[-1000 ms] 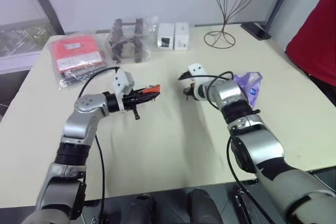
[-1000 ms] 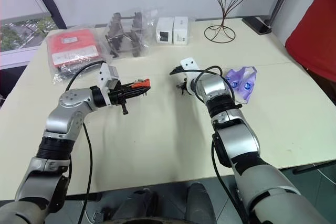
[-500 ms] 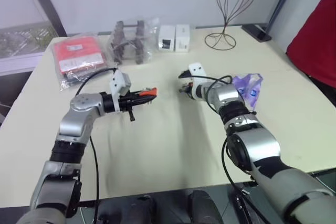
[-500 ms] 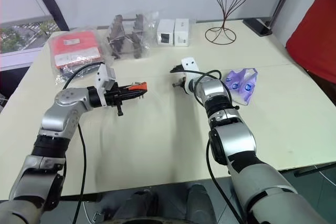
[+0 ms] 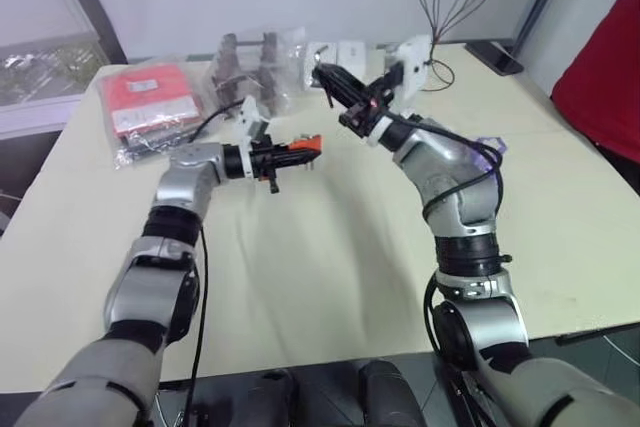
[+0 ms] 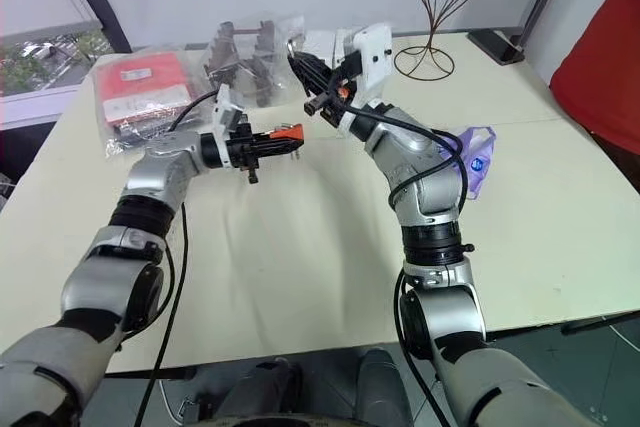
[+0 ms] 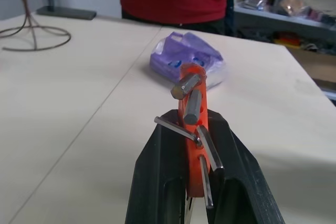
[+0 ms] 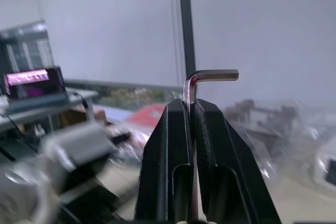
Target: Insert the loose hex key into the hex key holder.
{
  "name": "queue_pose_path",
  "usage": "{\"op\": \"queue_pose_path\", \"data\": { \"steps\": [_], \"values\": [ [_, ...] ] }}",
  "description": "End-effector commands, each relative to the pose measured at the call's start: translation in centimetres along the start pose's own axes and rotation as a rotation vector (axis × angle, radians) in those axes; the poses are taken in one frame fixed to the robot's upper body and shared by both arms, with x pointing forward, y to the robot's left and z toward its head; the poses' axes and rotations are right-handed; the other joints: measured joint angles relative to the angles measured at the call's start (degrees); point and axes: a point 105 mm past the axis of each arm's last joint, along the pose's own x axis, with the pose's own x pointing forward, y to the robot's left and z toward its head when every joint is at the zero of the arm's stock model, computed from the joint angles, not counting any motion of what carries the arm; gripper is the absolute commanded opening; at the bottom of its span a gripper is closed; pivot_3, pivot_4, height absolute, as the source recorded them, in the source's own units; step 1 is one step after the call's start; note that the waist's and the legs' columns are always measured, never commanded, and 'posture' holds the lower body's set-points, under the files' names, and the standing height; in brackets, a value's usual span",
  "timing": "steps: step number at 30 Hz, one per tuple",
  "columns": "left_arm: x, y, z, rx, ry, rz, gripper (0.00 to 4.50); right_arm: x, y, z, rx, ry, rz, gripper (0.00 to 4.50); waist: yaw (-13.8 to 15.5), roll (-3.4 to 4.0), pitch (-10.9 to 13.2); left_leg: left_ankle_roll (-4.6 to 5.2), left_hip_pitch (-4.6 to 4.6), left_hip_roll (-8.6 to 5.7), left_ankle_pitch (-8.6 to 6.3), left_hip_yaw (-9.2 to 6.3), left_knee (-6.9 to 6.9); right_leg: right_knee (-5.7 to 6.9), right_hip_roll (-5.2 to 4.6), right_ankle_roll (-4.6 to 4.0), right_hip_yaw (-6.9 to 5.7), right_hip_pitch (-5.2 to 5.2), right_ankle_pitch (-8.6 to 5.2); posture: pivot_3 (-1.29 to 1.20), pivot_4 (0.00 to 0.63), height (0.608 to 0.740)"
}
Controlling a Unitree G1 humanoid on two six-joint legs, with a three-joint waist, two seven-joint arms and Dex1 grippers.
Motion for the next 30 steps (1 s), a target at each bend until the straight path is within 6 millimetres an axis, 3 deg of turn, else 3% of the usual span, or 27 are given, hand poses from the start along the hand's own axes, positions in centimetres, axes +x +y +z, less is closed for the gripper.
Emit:
{"op": "queue_pose_path", "data": {
  "steps": [1, 12, 30],
  "values": [
    [0.7, 0.1, 1.6, 0.070, -0.023, -0.024, 0.00, -0.2, 0.3, 1.2, 0.007, -0.050, -0.002, 0.04, -0.10, 0.00, 0.00, 0.00, 0.00, 0.00, 0.00, 0.00, 0.00, 0.00, 0.00, 0.00, 0.00, 0.00, 0.00, 0.00, 0.150, 0.740],
    [1.3, 0.3, 4.4, 0.011, -0.160, -0.041, 0.00, -0.7, 0.2, 0.5, 0.033, -0.049, -0.031, 0.04, -0.16, 0.00, 0.01, 0.00, 0.00, 0.02, 0.00, 0.00, -0.02, 0.03, 0.01, 0.00, 0.01, -0.03, 0.00, 0.00, 0.150, 0.740],
    [1.3, -0.2, 4.4, 0.001, -0.177, -0.048, 0.00, -0.8, -0.9, -0.1, 0.031, -0.036, -0.073, 0.04, -0.14, 0.00, 0.01, 0.00, -0.01, 0.01, 0.00, 0.00, 0.00, 0.04, 0.01, 0.00, 0.01, -0.03, 0.00, 0.00, 0.150, 0.740]
  ]
}}
